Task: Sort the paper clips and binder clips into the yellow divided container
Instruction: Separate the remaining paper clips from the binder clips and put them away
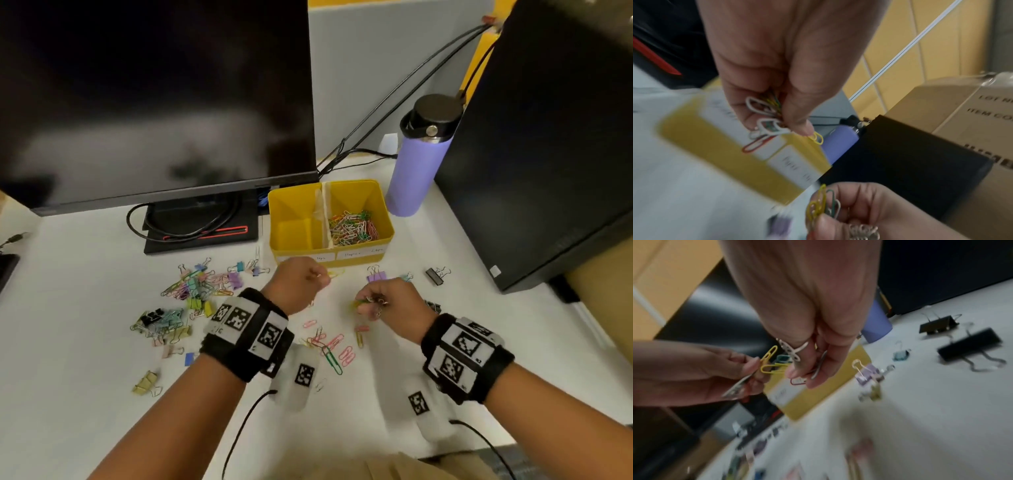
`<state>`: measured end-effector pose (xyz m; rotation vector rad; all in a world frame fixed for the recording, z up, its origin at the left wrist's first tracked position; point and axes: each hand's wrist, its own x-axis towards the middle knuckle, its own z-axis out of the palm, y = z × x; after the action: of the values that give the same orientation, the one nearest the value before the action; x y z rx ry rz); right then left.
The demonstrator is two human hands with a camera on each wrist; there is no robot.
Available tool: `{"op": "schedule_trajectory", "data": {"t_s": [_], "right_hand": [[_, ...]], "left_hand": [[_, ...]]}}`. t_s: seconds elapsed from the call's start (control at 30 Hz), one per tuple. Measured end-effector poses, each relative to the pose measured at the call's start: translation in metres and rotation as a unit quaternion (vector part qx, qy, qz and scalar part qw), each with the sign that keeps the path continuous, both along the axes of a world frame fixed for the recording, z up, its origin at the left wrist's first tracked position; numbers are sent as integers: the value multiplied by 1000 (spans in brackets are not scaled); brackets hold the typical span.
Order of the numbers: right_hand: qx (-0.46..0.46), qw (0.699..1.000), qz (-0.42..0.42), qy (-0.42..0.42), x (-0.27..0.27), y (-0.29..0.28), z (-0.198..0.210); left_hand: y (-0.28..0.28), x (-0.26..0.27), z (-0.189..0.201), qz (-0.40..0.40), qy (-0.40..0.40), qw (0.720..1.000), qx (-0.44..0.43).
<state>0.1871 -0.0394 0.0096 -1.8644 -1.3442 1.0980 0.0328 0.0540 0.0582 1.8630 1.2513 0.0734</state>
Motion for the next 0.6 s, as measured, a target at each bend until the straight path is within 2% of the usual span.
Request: {"op": "schedule_trajectory", "data": {"t_s": [0.13, 0.23, 0.3, 0.37, 0.43, 0.53, 0.6], "right_hand": [[74, 986, -115, 93, 27, 35, 39], [128, 976, -172, 28, 43, 81, 53], [113, 977, -181, -18, 51, 108, 55], [38, 986, -106, -119, 55, 126, 54], [-30, 978, 7, -209, 55, 131, 55], [-36, 970, 68, -231, 51, 130, 43], [-16, 971, 77, -228, 46, 126, 37]], "left_hand": [[37, 56, 25, 38, -58, 997, 35], [59, 86, 29, 40, -26, 997, 55], [65, 94, 33, 20, 18, 998, 53], [69, 94, 36, -2, 66, 997, 39], [71, 90, 32, -19, 71, 997, 3], [65, 79, 25, 6, -92, 990, -110], [58, 75, 24, 28, -160, 980, -118]]}}
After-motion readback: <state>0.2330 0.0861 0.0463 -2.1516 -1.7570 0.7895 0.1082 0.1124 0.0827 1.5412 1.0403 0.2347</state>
